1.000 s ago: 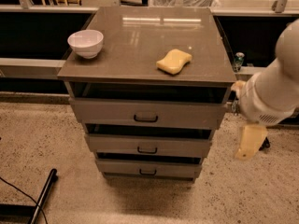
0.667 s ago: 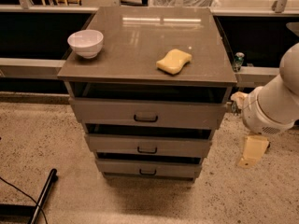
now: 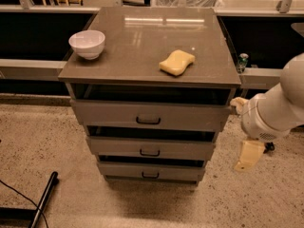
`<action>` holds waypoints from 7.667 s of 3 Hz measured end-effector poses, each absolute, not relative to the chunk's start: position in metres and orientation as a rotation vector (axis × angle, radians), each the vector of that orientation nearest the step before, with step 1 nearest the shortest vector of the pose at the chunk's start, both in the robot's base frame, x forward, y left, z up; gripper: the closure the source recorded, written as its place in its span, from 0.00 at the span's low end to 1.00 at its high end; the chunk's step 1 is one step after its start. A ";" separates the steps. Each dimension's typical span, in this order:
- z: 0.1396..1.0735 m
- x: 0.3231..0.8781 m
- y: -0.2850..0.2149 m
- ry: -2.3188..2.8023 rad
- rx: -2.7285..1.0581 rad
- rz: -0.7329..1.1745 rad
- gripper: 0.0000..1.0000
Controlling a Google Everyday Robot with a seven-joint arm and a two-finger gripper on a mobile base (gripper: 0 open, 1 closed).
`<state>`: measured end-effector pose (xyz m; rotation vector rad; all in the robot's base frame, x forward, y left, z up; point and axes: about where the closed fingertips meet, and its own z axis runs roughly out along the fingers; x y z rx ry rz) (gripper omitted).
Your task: Open middle drawer
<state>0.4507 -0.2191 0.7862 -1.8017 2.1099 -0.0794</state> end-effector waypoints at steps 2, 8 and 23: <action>0.645 0.449 -0.188 1.984 -1.661 0.160 0.00; 0.494 0.483 -0.145 1.614 -1.752 0.206 0.00; 0.423 0.585 -0.159 1.772 -2.029 0.250 0.43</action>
Offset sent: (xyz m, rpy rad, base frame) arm 0.0397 0.0404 -0.1847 0.3767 -0.2677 0.0137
